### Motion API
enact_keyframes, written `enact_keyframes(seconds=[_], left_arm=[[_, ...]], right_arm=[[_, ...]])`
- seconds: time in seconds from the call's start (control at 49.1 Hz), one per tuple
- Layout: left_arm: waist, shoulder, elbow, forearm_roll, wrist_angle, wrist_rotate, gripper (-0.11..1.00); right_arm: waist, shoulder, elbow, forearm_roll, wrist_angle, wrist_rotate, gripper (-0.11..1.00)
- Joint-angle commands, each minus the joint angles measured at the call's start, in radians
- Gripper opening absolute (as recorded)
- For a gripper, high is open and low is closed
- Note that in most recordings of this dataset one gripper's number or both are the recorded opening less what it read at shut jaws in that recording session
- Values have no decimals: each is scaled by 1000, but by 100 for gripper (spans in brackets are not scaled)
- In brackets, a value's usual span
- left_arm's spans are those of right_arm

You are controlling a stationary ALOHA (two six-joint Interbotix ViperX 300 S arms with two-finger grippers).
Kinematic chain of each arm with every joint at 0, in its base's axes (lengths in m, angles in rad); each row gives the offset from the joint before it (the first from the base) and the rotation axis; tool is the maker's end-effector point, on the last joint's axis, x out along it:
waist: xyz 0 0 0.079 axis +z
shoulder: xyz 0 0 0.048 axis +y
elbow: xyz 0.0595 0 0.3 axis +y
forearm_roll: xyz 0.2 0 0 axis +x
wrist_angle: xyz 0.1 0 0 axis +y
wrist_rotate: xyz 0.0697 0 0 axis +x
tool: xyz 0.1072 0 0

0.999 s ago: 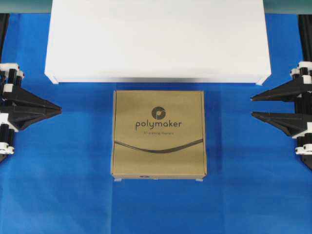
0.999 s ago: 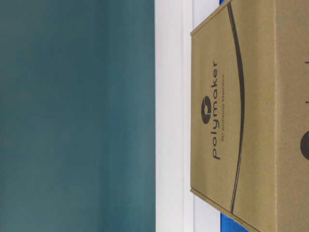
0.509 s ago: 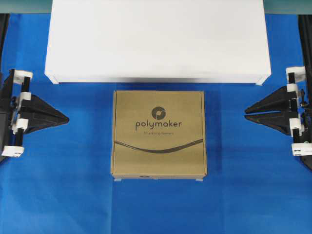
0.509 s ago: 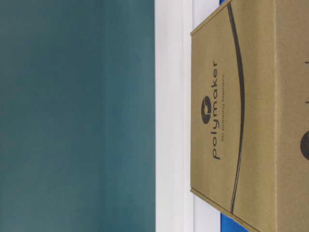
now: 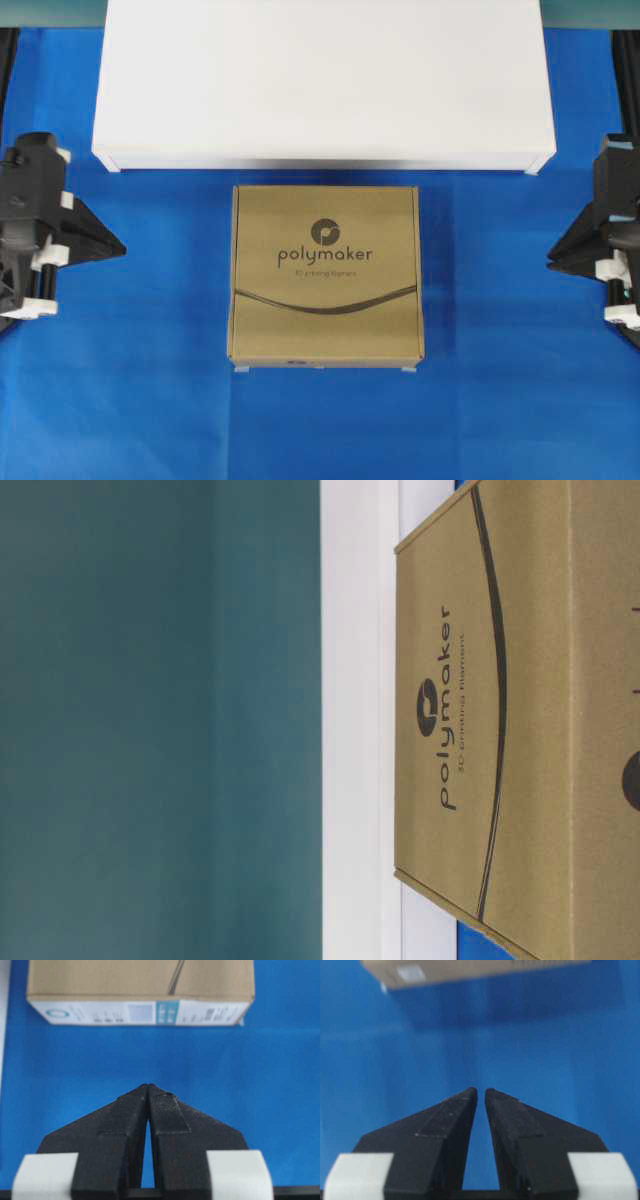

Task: Place the cardboard box on the stand after clamping it between your arms.
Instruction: 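Raise both grippers and rotate them to face the box sides, then move both grippers inward to press the brown polymaker box's sides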

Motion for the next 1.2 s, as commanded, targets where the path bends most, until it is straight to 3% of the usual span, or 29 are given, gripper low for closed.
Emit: enact_keyframes(seconds=[0.0, 0.122, 0.265, 0.367, 0.469, 0.571, 0.652, 0.876, 1.182], left_arm=[[2, 6, -29, 3, 8, 3, 0], [2, 20, -25, 5, 32, 3, 3], [2, 32, -25, 3, 31, -5, 35], [8, 44, -20, 3, 34, -21, 67], [8, 60, -18, 3, 34, -41, 87], [8, 80, -17, 5, 34, -52, 85], [8, 104, -11, 3, 29, -54, 85], [20, 207, 21, 5, -25, -40, 85], [23, 402, 32, 5, -236, -23, 85]], right_arm=[[-3, 5, -28, 3, 51, 12, 3], [-3, 0, -29, 0, 63, 12, 5], [-5, -8, -31, -2, 58, 12, 14], [-9, -2, -28, -3, 58, 12, 31], [-17, 14, -26, -2, 58, 12, 60], [-21, 40, -18, -3, 55, 11, 87], [-28, 63, -3, -8, 54, 9, 99], [-37, 153, 54, -14, -34, 9, 98], [-37, 342, 74, -23, -261, -9, 98]])
